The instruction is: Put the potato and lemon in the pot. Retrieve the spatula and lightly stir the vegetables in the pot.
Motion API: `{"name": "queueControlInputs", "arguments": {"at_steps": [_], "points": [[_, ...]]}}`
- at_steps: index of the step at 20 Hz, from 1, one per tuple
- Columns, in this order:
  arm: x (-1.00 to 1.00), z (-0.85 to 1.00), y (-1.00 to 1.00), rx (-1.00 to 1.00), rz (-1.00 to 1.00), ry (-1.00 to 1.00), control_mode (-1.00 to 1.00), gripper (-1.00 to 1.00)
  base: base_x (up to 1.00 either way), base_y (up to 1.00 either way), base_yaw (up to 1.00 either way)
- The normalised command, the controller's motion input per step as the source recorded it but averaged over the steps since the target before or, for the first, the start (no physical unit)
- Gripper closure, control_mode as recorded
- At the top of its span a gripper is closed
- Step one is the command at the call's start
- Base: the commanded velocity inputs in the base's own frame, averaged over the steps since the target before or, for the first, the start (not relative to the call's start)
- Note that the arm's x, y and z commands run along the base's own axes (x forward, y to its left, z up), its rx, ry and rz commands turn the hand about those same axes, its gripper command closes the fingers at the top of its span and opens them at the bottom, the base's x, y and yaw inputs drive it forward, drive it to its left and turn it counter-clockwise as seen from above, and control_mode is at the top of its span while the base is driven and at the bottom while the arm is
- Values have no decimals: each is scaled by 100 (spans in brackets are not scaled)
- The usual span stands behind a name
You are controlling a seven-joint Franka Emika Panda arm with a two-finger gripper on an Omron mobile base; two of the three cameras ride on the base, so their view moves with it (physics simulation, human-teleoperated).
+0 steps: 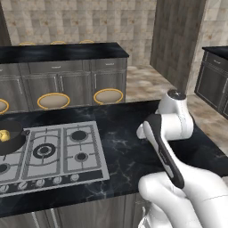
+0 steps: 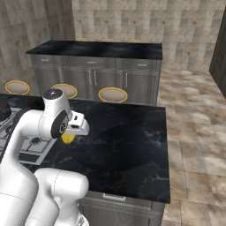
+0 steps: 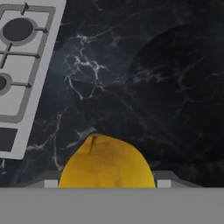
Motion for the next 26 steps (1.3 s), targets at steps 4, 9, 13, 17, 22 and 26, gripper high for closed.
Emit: {"name": "queueControlInputs", "arguments": {"at_steps": [4,9,13,17,22,26], "points": [[0,0,0,0,0,0,100,100,-37,43,0],[0,0,0,0,0,0,100,100,-67,65,0],[0,0,0,0,0,0,100,100,-34,98,0],[0,0,0,0,0,0,100,100,0,100,1],[0,0,0,0,0,0,100,100,0,100,0],[0,0,0,0,0,0,100,100,12,67,0]]}}
